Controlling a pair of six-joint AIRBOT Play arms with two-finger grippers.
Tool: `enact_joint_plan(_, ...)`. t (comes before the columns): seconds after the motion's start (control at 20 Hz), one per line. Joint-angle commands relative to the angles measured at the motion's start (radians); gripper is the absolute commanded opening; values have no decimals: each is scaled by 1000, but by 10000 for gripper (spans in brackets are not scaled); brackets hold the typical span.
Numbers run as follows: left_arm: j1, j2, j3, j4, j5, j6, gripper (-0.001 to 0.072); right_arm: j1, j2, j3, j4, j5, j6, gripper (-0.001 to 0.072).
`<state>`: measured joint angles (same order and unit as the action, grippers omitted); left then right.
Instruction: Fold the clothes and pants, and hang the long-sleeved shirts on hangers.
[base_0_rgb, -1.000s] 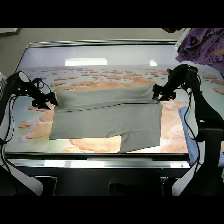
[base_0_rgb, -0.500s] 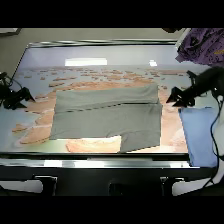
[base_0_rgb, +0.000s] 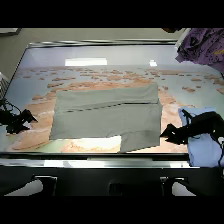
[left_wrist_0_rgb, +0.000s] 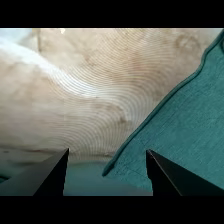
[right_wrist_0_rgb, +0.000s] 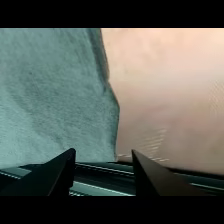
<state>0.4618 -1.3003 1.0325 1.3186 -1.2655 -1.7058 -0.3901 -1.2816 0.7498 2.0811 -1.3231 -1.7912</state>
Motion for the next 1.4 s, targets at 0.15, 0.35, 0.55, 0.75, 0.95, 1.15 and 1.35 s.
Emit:
enact_joint_plan(0.15,4,18,-43,13,9,3,536,-3,18,-128,101,149,-58,414)
enact_joint_plan(0.35,4,18,-44,8,-9,-16,535,-3,-6,-145,184,180,-97,157)
enact_joint_plan(0.55,62,18,-94,-55,0,124,535,-3,-6,-144,261,182,-101,36)
enact_joint_plan(0.75,190,17,-258,-295,7,375,536,-3,-6,-145,264,126,-101,36)
enact_joint_plan(0.95,185,12,-340,-324,46,428,535,-3,-6,-144,264,113,-101,36)
enact_joint_plan(1.15,124,-28,-341,-344,79,427,523,-3,-5,-145,264,109,-101,36)
enact_joint_plan(1.35,66,-66,-341,-344,111,419,340,-3,42,-144,263,119,-101,36)
